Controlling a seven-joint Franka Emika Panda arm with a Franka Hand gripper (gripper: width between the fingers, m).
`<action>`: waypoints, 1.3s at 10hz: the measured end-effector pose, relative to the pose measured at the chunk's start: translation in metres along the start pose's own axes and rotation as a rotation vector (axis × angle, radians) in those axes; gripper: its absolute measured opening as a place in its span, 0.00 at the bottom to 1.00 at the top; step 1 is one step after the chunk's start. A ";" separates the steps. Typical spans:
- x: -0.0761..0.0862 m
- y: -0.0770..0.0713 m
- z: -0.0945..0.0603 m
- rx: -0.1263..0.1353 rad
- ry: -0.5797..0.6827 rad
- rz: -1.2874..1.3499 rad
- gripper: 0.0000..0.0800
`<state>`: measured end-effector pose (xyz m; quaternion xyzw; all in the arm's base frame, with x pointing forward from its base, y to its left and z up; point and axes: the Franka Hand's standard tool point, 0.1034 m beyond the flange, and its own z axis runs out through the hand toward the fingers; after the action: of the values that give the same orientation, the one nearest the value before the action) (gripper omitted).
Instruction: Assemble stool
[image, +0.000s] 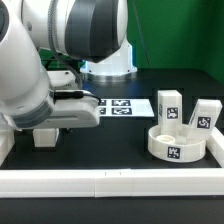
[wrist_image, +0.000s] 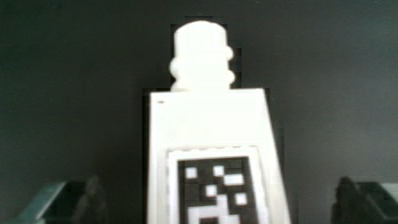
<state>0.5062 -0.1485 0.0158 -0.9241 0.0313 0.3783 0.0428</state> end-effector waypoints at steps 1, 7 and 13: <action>0.001 -0.004 0.000 0.000 -0.001 -0.006 0.66; 0.009 -0.046 -0.028 -0.008 0.006 0.084 0.42; 0.011 -0.056 -0.047 -0.017 0.032 0.102 0.42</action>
Offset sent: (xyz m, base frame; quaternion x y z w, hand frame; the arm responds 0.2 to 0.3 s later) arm 0.0249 0.0283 -0.0053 -0.0206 -0.0060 0.0336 0.9992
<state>0.5514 -0.0980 0.0443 -0.9275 0.0760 0.3657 0.0149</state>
